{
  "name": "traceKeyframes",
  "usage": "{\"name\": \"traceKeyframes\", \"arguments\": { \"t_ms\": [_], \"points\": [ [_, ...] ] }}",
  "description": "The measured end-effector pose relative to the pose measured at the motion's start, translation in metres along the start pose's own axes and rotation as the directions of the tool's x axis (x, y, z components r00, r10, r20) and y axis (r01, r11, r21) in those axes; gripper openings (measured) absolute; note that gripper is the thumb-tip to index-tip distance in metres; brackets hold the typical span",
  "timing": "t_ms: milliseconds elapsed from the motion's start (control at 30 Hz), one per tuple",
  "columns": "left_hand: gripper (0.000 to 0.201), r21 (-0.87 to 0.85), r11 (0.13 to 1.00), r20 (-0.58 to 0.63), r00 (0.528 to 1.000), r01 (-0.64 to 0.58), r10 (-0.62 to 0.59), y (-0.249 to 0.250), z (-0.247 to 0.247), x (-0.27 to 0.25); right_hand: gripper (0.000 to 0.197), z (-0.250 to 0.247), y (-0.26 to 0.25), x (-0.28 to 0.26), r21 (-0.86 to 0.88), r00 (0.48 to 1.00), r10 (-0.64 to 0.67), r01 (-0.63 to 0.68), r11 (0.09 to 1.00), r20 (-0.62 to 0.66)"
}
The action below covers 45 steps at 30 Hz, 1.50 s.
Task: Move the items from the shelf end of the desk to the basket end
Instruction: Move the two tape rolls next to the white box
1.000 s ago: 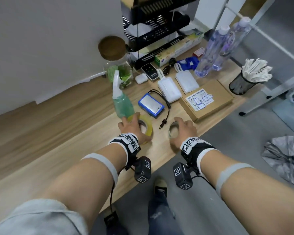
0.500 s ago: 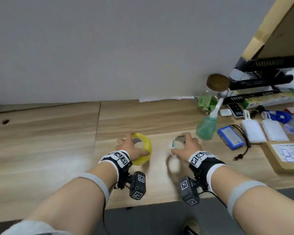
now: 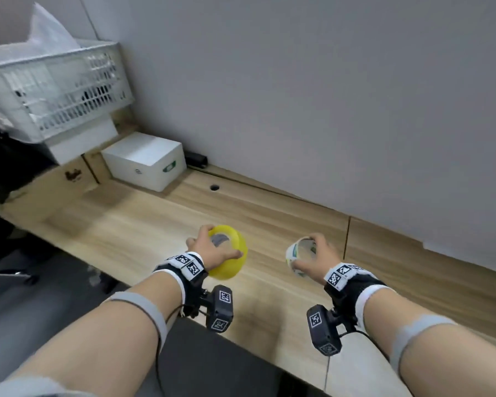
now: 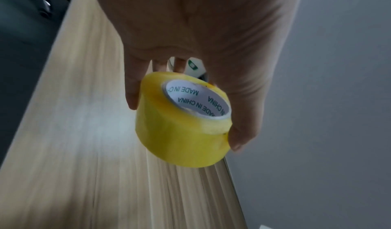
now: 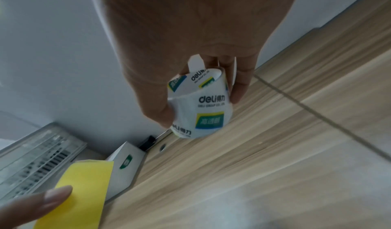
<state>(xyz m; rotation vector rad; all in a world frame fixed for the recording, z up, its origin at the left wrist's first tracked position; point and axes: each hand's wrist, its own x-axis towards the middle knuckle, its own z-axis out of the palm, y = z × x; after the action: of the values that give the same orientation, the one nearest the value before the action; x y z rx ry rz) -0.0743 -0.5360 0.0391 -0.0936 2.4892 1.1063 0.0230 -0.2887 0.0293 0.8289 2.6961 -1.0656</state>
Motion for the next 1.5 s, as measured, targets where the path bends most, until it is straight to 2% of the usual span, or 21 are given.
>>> {"name": "traceKeyframes", "arguments": {
  "t_ms": [167, 367, 633, 800, 967, 1067, 1167, 1267, 1367, 1433, 1500],
  "points": [
    [0.106, -0.060, 0.996, -0.079, 0.994, 0.066, -0.071, -0.037, -0.075, 0.032, 0.082, 0.050, -0.088, 0.030, -0.020, 0.992, -0.092, 0.094, 0.995, 0.087],
    [0.104, -0.050, 0.986, -0.123, 0.979, 0.156, -0.161, -0.072, -0.137, 0.090, 0.084, 0.107, -0.162, 0.090, -0.015, 0.981, -0.134, 0.138, 0.990, 0.142],
    [0.115, 0.007, 0.954, -0.173, 0.940, 0.299, -0.294, -0.105, -0.213, 0.194, 0.094, 0.197, -0.244, 0.197, 0.018, 0.964, -0.112, 0.110, 0.994, 0.240],
    [0.107, 0.023, 0.919, -0.158, 0.909, 0.393, -0.385, -0.130, -0.251, 0.236, 0.087, 0.245, -0.285, 0.228, -0.004, 0.932, -0.130, 0.140, 0.990, 0.338],
    [0.113, 0.099, 0.859, -0.156, 0.860, 0.503, -0.486, -0.153, -0.265, 0.282, 0.088, 0.277, -0.307, 0.247, -0.048, 0.893, -0.127, 0.163, 0.985, 0.433],
    [0.113, 0.121, 0.852, -0.150, 0.858, 0.509, -0.491, -0.165, -0.268, 0.313, 0.089, 0.293, -0.319, 0.257, -0.071, 0.886, -0.122, 0.171, 0.983, 0.447],
    [0.121, 0.143, 0.849, -0.169, 0.858, 0.509, -0.486, -0.173, -0.277, 0.348, 0.097, 0.309, -0.336, 0.269, -0.104, 0.881, -0.094, 0.159, 0.982, 0.463],
    [0.122, 0.174, 0.848, -0.181, 0.863, 0.500, -0.472, -0.185, -0.290, 0.387, 0.097, 0.328, -0.359, 0.282, -0.147, 0.897, -0.069, 0.147, 0.978, 0.437],
    [0.123, 0.131, 0.883, -0.189, 0.886, 0.450, -0.423, -0.195, -0.308, 0.430, 0.091, 0.350, -0.386, 0.291, -0.179, 0.914, -0.080, 0.163, 0.970, 0.398],
    [0.120, 0.095, 0.901, -0.153, 0.901, 0.423, -0.407, -0.205, -0.318, 0.462, 0.091, 0.366, -0.402, 0.298, -0.203, 0.922, -0.079, 0.166, 0.965, 0.378],
    [0.129, 0.082, 0.897, -0.130, 0.897, 0.435, -0.423, -0.222, -0.323, 0.495, 0.091, 0.380, -0.416, 0.305, -0.239, 0.925, -0.057, 0.156, 0.958, 0.377]
  ]
}}
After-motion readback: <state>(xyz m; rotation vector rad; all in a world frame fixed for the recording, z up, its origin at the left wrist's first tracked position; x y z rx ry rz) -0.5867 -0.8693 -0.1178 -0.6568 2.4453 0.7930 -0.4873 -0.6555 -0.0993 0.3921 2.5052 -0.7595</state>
